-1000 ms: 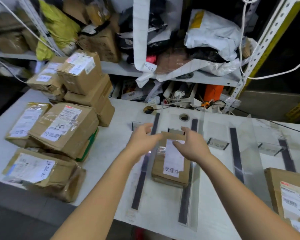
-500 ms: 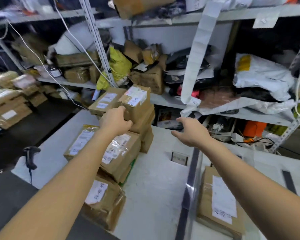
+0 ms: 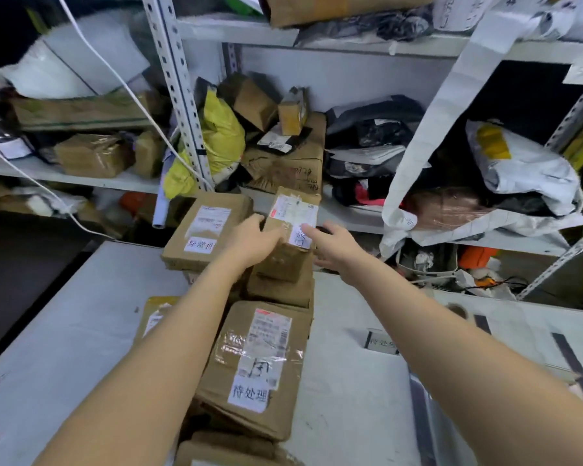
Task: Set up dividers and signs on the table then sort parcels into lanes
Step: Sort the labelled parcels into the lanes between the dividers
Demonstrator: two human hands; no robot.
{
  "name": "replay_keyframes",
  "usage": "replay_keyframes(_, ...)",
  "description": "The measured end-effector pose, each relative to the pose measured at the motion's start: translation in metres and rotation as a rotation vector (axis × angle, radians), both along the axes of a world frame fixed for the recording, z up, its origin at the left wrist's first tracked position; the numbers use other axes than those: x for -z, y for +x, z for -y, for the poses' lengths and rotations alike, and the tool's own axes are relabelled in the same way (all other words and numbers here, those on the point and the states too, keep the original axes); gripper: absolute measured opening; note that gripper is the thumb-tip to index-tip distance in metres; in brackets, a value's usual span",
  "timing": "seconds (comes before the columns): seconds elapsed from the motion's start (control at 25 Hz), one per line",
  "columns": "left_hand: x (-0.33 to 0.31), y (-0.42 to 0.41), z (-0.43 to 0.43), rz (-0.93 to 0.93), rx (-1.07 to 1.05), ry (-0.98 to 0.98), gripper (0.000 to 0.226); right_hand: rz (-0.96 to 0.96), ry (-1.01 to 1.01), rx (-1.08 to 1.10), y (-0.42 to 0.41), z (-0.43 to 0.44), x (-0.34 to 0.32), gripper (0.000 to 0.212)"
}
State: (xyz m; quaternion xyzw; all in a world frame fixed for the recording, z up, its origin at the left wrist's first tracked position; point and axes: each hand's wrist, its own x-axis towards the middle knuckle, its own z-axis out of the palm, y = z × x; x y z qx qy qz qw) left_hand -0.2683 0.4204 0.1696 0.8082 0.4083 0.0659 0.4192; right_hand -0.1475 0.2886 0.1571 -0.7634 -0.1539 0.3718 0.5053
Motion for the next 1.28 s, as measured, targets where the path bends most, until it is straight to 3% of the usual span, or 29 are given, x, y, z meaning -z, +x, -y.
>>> replay_keyframes(0.08,0.009,0.007,-0.002,0.037,0.068,-0.125,0.060,-0.119,0.043,0.043,-0.008,-0.011,0.003,0.042)
replay_keyframes(0.16,0.013,0.010,-0.001,0.080,0.093,-0.184,0.059,-0.145,0.062,0.069,-0.014,-0.013,0.004,0.032)
replay_keyframes(0.52,-0.019,0.011,0.054,0.272,0.139,-0.114,0.046,-0.026,0.216,0.088,-0.018,0.054,-0.028,0.042)
replay_keyframes(0.76,-0.028,0.024,0.162,0.283,0.181,-0.073,0.034,0.049,0.217,0.150,-0.011,0.178,-0.045,0.034)
replay_keyframes(1.28,-0.029,0.096,0.426,0.294,0.374,-0.183,0.052,0.145,0.123,0.256,0.057,0.459,-0.054,0.025)
